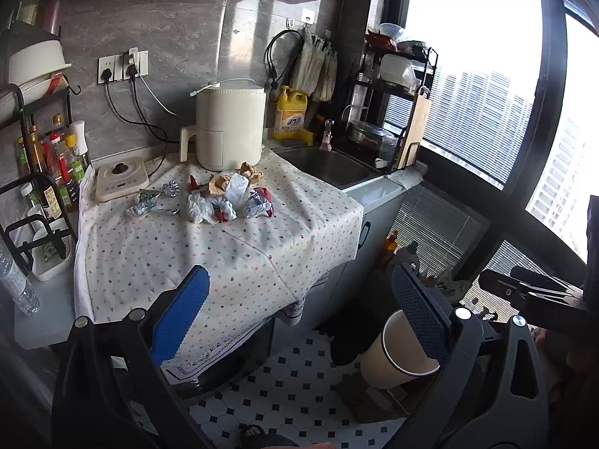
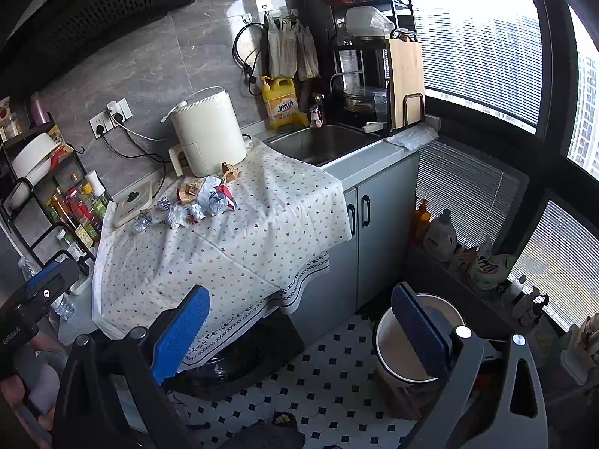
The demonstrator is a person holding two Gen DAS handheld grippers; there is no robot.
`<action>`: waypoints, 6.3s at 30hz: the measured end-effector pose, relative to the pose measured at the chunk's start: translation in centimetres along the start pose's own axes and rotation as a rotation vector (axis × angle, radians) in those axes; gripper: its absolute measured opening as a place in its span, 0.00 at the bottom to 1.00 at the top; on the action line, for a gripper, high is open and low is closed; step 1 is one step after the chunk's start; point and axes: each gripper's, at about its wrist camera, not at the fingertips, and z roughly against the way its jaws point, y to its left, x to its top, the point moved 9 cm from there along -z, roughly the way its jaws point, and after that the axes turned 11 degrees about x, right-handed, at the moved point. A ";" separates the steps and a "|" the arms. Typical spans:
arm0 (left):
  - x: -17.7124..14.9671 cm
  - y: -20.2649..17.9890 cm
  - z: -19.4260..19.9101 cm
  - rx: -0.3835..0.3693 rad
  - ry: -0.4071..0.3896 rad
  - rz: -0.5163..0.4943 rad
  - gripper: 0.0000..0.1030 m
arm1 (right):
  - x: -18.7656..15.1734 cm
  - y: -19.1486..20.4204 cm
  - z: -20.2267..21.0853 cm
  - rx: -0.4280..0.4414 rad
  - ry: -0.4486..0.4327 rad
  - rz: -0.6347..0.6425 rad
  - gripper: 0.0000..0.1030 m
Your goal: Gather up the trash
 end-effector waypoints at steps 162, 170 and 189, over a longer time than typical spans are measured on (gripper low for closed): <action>-14.6 -37.0 -22.8 -0.515 0.516 -0.332 0.65 | -9.4 -40.0 -5.2 -0.321 0.142 -0.503 0.74; -10.8 -32.7 -23.0 -0.423 0.433 -0.271 0.79 | -6.9 -37.1 -7.5 -0.232 0.133 -0.410 0.82; -1.7 -10.0 -20.2 -0.003 0.228 0.053 0.94 | 3.4 -18.2 -18.6 0.106 0.143 -0.120 0.92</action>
